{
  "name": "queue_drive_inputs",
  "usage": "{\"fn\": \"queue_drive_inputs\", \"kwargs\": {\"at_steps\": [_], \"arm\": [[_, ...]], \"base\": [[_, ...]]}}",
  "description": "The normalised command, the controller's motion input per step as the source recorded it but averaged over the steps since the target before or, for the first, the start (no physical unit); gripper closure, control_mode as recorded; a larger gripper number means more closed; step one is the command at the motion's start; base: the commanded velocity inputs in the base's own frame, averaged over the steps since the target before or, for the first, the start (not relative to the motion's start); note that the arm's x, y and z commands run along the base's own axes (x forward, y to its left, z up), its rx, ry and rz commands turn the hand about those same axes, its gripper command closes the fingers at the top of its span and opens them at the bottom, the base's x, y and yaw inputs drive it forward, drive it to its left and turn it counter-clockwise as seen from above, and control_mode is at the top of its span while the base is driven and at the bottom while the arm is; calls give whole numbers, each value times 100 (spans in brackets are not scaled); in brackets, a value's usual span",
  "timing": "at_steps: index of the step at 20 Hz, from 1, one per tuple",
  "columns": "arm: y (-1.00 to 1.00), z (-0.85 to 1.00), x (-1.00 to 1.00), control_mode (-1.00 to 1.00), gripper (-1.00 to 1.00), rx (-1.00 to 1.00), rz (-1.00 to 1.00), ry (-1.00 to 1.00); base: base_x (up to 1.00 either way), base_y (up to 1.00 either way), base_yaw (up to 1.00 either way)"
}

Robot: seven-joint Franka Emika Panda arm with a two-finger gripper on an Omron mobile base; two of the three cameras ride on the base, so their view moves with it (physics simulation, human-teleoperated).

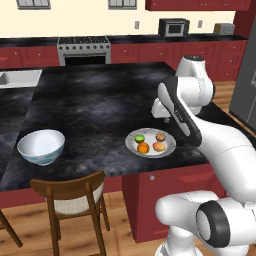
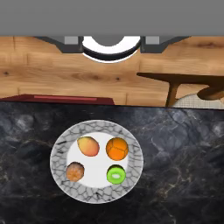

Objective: Take the fruits from the plate on the dining counter and place two fruits in each bowl.

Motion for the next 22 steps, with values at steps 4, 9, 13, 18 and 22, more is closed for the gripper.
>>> {"fn": "queue_drive_inputs", "kwargs": {"at_steps": [4,9,13,18,22], "arm": [[-14,-30,9,-100,-100,0,0,0],[-27,-77,36,-100,-100,-1,0,0],[-8,-62,51,-100,-100,-3,0,0],[-4,-56,51,-100,-100,0,0,0],[0,-29,31,-100,-100,0,0,0]], "base": [[0,0,0],[0,0,0],[0,0,0],[0,0,0],[0,0,0]]}}
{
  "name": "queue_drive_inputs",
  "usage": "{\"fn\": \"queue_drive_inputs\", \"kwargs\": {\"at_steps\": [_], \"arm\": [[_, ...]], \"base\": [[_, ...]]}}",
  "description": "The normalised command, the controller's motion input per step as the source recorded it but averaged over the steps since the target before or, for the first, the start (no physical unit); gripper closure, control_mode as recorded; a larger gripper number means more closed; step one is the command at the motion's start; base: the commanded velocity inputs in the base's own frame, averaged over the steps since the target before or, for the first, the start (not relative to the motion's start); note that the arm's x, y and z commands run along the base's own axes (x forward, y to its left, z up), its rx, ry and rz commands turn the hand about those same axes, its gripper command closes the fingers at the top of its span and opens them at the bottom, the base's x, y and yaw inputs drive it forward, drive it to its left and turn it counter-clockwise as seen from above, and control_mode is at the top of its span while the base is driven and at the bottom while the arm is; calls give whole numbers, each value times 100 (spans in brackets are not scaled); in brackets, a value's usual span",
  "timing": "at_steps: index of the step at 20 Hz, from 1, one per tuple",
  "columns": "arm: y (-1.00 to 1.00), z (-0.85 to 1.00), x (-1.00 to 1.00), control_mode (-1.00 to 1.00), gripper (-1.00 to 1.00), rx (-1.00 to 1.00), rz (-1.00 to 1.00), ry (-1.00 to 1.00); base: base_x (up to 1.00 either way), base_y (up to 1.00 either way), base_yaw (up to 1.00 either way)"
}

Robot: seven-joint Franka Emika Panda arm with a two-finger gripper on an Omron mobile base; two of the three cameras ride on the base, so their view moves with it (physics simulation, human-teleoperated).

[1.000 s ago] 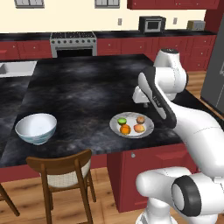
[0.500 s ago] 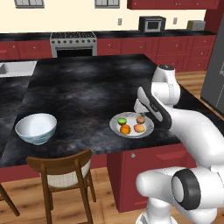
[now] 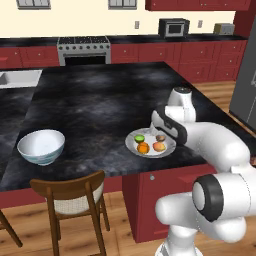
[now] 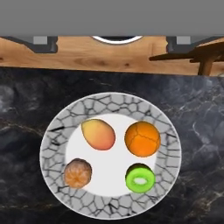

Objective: Take the fruits from the plate on the dining counter and place two fruits in each bowl.

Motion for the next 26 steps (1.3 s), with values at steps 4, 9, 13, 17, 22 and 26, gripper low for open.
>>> {"fn": "queue_drive_inputs", "kwargs": {"at_steps": [4,9,13,17,22,26], "arm": [[0,-11,26,-100,-100,0,0,0],[-6,-37,48,-100,-100,0,0,0],[-12,-52,27,-100,-100,0,0,1],[-10,-51,24,-100,-100,0,0,0],[0,-39,37,-100,-100,0,0,0],[-1,-40,40,-100,-100,0,0,1]], "base": [[0,0,0],[0,0,0],[0,0,0],[0,0,0],[0,0,0],[0,0,0]]}}
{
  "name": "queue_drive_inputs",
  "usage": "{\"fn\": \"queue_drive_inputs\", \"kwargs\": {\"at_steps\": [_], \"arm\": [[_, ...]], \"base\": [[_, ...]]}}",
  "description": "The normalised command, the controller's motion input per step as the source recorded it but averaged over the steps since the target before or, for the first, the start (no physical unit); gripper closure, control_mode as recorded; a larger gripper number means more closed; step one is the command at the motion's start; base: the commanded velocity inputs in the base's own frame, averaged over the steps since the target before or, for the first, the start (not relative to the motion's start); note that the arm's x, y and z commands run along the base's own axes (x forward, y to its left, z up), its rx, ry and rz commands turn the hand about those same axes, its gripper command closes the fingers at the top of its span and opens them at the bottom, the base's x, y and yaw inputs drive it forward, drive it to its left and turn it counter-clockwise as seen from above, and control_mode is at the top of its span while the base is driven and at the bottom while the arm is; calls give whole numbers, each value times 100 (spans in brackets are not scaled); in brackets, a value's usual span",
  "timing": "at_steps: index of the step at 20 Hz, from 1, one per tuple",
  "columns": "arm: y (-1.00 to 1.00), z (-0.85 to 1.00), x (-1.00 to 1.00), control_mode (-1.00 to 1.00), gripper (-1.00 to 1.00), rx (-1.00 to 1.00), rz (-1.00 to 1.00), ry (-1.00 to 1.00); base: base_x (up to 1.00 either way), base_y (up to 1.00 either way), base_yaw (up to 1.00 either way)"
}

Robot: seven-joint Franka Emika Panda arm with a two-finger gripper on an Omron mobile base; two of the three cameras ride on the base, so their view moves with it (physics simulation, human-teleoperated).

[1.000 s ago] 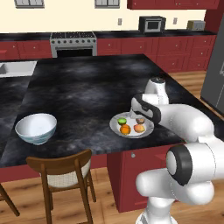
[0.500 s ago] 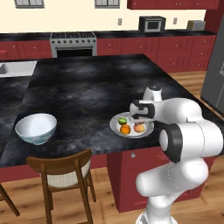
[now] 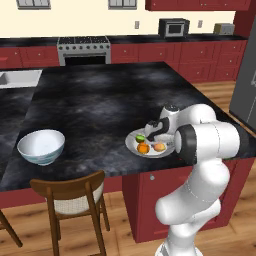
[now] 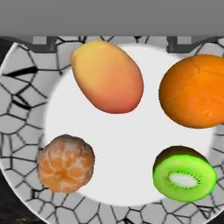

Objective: Take the fruits from the plate on the dining counter and place two fruits in each bowl.

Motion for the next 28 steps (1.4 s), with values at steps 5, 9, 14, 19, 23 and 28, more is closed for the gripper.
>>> {"fn": "queue_drive_inputs", "kwargs": {"at_steps": [5,9,14,19,23,28], "arm": [[-2,-31,38,-100,-100,0,0,0],[0,-35,4,-100,-100,0,1,1],[0,-21,0,-100,100,0,2,0],[4,33,-10,-100,100,0,0,0],[59,92,-44,-100,100,-1,-3,0],[81,89,-58,-100,100,0,-5,0]], "base": [[0,0,0],[0,0,0],[0,0,0],[0,0,0],[0,0,0],[0,0,0]]}}
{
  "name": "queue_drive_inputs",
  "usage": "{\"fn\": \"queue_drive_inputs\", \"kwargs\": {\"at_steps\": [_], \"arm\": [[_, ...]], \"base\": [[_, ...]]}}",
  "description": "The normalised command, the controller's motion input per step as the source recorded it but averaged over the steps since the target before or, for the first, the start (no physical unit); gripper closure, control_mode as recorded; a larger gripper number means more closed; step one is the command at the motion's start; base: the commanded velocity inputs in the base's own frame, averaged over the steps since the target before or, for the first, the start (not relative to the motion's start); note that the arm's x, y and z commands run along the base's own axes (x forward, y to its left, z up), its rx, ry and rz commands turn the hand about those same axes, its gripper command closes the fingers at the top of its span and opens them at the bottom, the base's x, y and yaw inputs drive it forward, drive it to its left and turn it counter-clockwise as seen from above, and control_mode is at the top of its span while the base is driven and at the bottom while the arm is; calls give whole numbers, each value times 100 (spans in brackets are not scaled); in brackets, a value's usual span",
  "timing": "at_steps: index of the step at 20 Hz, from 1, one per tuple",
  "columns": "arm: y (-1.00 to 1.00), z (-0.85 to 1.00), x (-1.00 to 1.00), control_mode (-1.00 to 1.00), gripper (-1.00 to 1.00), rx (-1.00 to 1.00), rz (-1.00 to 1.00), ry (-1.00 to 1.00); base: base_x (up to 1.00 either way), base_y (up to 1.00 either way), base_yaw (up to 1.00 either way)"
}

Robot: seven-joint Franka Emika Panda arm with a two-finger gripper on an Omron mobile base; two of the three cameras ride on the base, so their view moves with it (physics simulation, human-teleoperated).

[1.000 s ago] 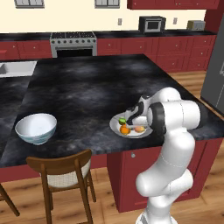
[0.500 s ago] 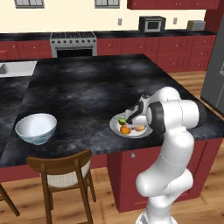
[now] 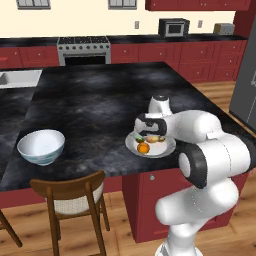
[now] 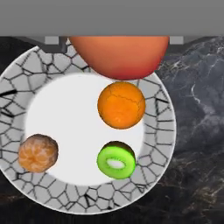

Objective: Take the fruits from the plate on the dining counter and place two fruits in each bowl.

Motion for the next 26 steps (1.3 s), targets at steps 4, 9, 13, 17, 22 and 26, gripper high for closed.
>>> {"fn": "queue_drive_inputs", "kwargs": {"at_steps": [4,9,13,17,22,26], "arm": [[89,82,-47,-100,100,0,-3,0],[82,52,-4,-100,100,0,0,0],[58,38,-17,-100,100,1,0,0],[45,37,-21,-100,100,2,0,0],[46,13,-42,-100,100,0,5,0],[52,0,-39,-100,100,11,30,-10]], "base": [[0,0,0],[0,0,0],[0,0,0],[0,0,0],[0,0,0],[0,0,0]]}}
